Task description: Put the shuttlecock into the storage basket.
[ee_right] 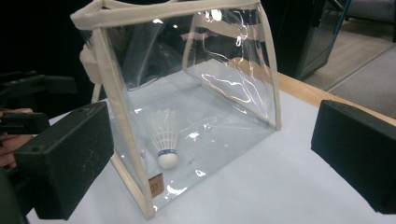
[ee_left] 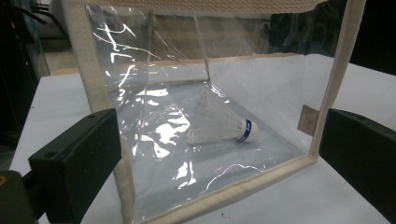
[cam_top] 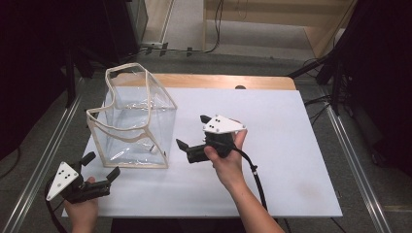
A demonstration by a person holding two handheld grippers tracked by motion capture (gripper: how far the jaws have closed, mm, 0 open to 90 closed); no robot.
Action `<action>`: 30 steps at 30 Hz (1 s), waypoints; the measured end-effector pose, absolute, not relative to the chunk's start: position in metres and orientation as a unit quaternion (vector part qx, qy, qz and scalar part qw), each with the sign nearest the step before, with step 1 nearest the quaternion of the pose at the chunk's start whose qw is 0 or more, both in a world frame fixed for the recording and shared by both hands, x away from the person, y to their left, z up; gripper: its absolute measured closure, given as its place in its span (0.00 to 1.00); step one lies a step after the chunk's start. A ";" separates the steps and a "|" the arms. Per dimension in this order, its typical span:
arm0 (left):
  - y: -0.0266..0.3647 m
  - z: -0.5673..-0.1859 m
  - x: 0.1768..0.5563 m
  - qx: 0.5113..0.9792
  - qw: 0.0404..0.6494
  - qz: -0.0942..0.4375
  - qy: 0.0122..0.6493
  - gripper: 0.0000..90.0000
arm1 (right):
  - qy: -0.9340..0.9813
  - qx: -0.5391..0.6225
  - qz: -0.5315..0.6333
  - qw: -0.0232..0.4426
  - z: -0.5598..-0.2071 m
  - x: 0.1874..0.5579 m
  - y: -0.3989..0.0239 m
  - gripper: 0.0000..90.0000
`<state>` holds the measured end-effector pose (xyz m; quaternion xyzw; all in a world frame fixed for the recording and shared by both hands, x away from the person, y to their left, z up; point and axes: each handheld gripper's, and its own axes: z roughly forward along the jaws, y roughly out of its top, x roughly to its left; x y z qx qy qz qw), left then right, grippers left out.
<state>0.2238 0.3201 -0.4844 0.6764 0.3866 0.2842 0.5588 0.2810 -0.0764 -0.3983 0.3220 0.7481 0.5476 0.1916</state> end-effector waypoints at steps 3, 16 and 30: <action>0.320 -0.484 0.224 0.676 0.559 0.284 0.387 0.00 | 0.746 0.324 0.549 0.193 -0.403 0.280 -0.083 0.00; 0.320 -0.485 0.224 0.676 0.559 0.284 0.387 0.00 | 0.737 0.349 0.543 0.202 -0.419 0.275 -0.107 0.00; 0.320 -0.485 0.224 0.677 0.558 0.285 0.386 0.00 | 0.727 0.377 0.533 0.214 -0.441 0.265 -0.139 0.00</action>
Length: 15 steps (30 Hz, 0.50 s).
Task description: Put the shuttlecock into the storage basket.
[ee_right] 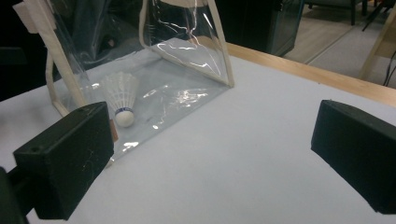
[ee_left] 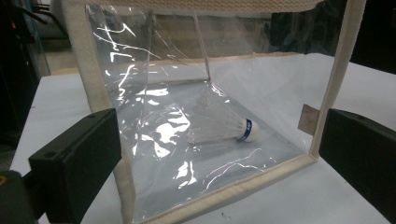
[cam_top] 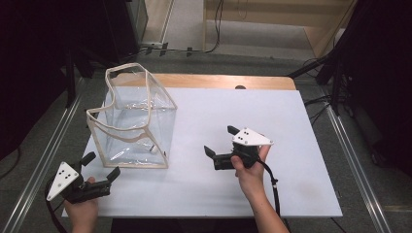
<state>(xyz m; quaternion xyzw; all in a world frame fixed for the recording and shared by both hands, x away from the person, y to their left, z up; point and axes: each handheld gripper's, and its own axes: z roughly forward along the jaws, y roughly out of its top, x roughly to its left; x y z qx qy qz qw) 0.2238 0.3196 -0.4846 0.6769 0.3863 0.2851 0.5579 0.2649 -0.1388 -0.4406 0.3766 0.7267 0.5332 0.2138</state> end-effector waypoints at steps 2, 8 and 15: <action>0.319 -0.485 0.224 0.677 0.558 0.285 0.386 0.00 | 0.725 0.381 0.532 0.215 -0.443 0.263 -0.144 0.00; 0.320 -0.485 0.224 0.678 0.557 0.285 0.386 0.00 | 0.719 0.396 0.527 0.219 -0.450 0.257 -0.159 0.00; 0.319 -0.485 0.224 0.679 0.556 0.286 0.386 0.00 | 0.713 0.406 0.523 0.230 -0.455 0.250 -0.178 0.00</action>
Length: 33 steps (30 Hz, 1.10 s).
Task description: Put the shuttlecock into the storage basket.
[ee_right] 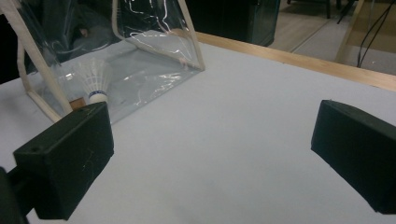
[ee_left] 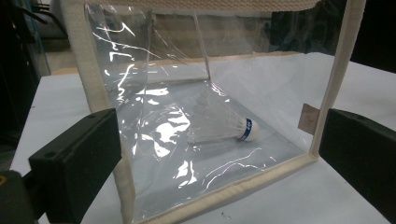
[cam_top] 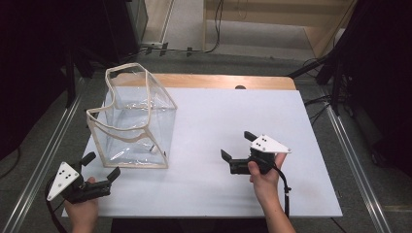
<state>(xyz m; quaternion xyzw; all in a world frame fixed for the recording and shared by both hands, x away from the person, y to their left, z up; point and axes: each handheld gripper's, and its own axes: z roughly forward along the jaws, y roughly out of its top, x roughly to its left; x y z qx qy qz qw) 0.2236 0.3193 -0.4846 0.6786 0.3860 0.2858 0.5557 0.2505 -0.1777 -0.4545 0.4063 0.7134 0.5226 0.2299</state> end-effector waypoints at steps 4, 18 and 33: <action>0.319 -0.485 0.223 0.678 0.555 0.287 0.387 0.00 | 0.709 0.413 0.522 0.233 -0.458 0.247 -0.188 0.00; 0.318 -0.485 0.223 0.680 0.551 0.290 0.386 0.00 | 0.696 0.435 0.512 0.253 -0.468 0.232 -0.227 0.00; 0.317 -0.485 0.224 0.684 0.547 0.293 0.384 0.00 | 0.686 0.456 0.500 0.267 -0.484 0.218 -0.264 0.00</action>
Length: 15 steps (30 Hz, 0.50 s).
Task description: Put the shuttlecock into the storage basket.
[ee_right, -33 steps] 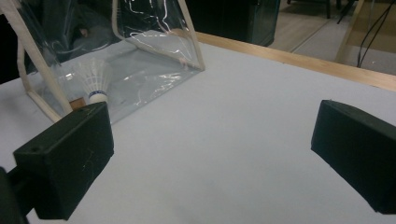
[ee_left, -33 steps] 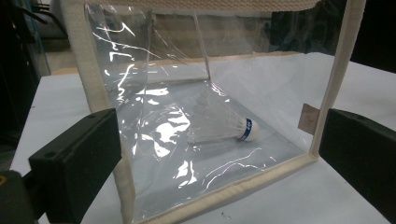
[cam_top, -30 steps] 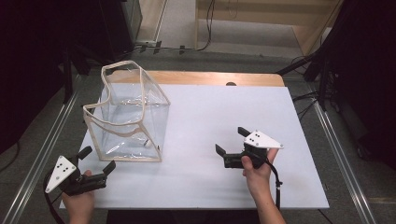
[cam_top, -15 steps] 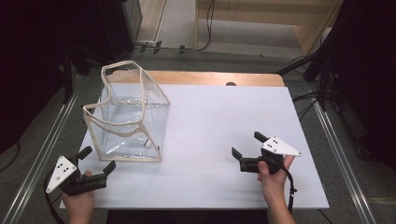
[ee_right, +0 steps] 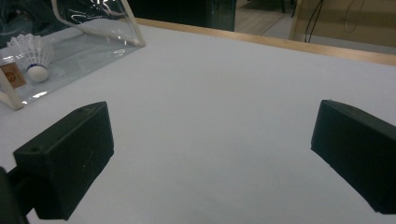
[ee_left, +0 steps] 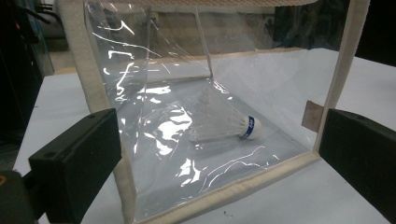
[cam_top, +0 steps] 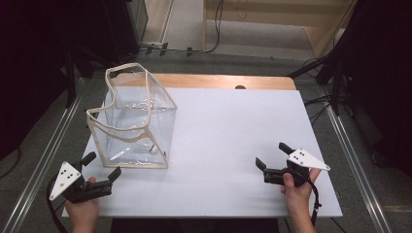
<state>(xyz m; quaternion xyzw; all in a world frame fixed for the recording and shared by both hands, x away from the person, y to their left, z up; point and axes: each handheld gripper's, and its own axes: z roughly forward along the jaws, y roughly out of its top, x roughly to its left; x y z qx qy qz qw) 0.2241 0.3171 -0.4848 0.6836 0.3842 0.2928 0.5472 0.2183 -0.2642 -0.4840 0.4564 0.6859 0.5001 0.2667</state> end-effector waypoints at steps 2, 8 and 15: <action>0.317 -0.485 0.224 0.684 0.547 0.293 0.384 0.00 | 0.684 0.462 0.498 0.267 -0.486 0.216 -0.269 0.00; 0.317 -0.485 0.224 0.684 0.547 0.292 0.383 0.00 | 0.672 0.475 0.495 0.279 -0.491 0.211 -0.283 0.00; 0.317 -0.485 0.224 0.684 0.547 0.292 0.384 0.00 | 0.664 0.479 0.501 0.281 -0.497 0.208 -0.300 0.00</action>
